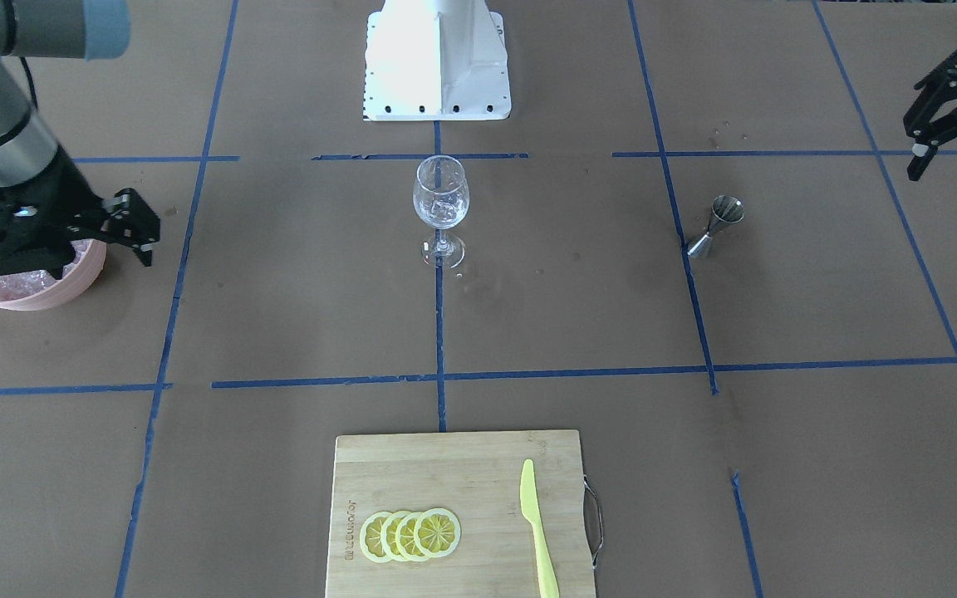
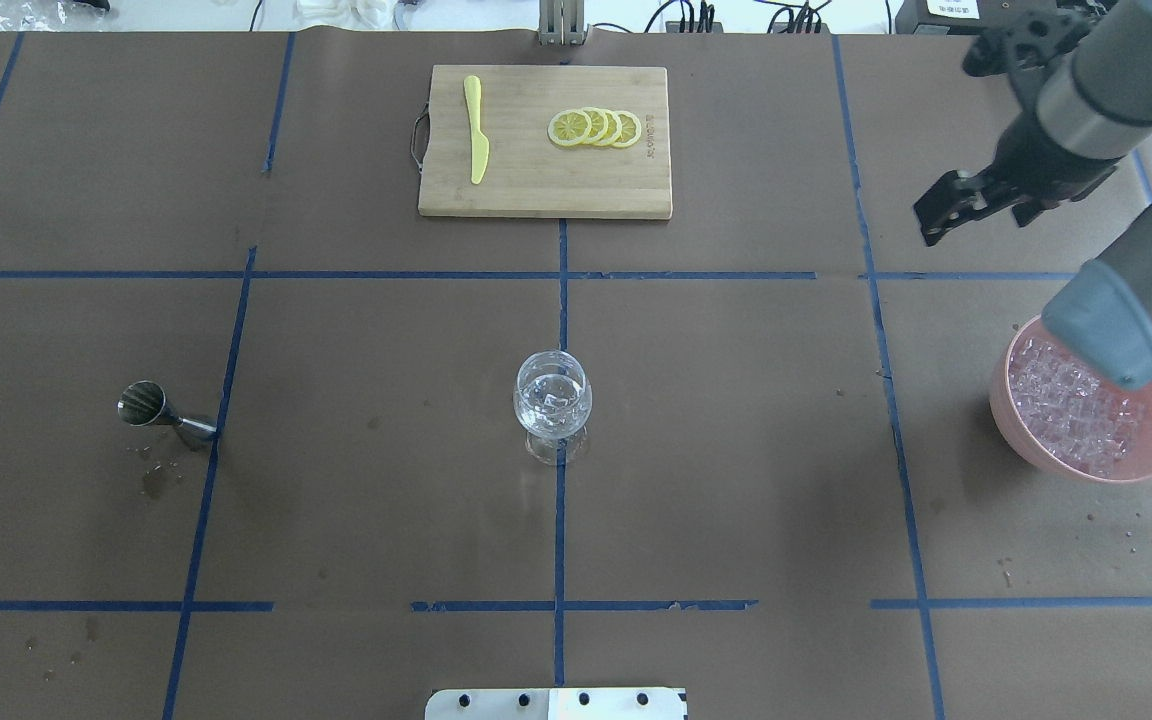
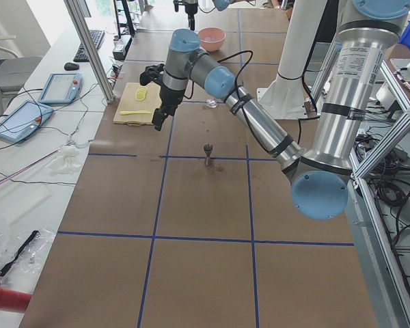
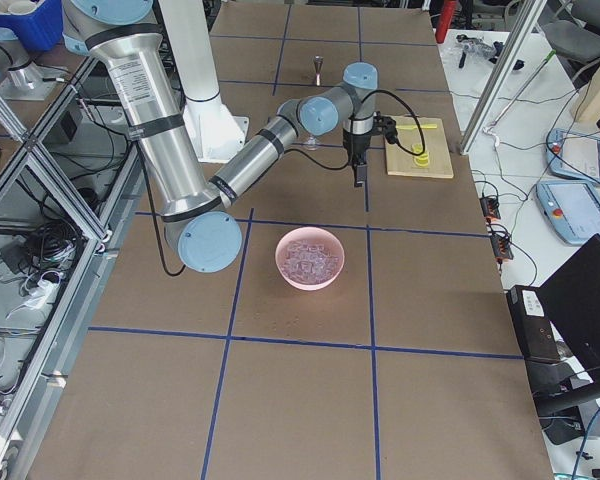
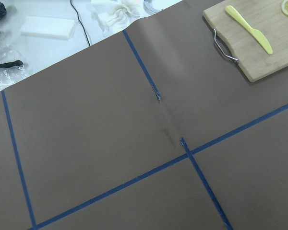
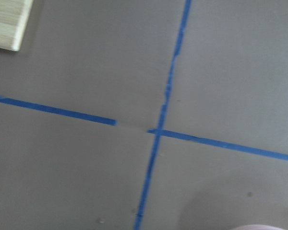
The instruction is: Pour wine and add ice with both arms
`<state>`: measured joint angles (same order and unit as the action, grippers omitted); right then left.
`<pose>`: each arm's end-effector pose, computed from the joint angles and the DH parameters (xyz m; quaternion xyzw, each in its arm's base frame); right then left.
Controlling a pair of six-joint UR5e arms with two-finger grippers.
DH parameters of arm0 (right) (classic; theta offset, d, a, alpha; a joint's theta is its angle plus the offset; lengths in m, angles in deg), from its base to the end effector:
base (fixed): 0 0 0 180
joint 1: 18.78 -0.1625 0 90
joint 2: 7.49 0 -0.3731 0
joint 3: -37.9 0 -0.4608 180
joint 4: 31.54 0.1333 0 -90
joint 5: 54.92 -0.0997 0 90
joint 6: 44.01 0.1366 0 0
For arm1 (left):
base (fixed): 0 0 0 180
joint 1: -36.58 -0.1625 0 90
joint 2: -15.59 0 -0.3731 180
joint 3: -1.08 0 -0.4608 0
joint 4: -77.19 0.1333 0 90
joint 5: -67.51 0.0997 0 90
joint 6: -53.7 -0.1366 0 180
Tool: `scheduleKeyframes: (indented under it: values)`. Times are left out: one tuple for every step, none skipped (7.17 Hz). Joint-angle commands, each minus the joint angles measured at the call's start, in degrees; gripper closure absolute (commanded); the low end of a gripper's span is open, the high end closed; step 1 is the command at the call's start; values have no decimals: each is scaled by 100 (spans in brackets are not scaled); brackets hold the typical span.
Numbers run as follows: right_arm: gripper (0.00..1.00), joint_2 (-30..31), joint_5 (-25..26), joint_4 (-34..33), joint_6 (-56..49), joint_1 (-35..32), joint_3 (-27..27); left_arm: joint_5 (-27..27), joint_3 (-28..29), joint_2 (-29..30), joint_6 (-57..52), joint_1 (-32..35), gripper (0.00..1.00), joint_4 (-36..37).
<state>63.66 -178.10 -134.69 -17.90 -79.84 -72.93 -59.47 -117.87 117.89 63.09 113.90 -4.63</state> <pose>-0.2466 -0.5669 0.2791 0.0666 -0.3481 -0.0885 0.9309 0.0750 -0.5664 0.2603 0.2067 0.3501 0.1163 0.9062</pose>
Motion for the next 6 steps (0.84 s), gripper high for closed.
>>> scheduleKeyframes:
  values:
    - [0,399,-522,-13,-2319,-1385,822,-992,1343,-104,-305,581,0,-648]
    - [0,409,-714,-4,-3182,-1861,1427,-969,1383,-506,-306,626,0,-695]
    - [0,461,-1064,57,-3635,-2196,1964,-952,1601,-754,-306,643,0,-696]
    - [0,444,-1076,118,-3630,-2208,2074,-952,1656,-1087,-315,879,0,-696]
    - [0,505,-1024,171,-3639,-2208,2153,-934,1639,-1281,-315,1116,0,-696]
    - [0,567,-1023,189,-3587,-2452,2189,-891,1578,-1466,-323,1214,0,-722]
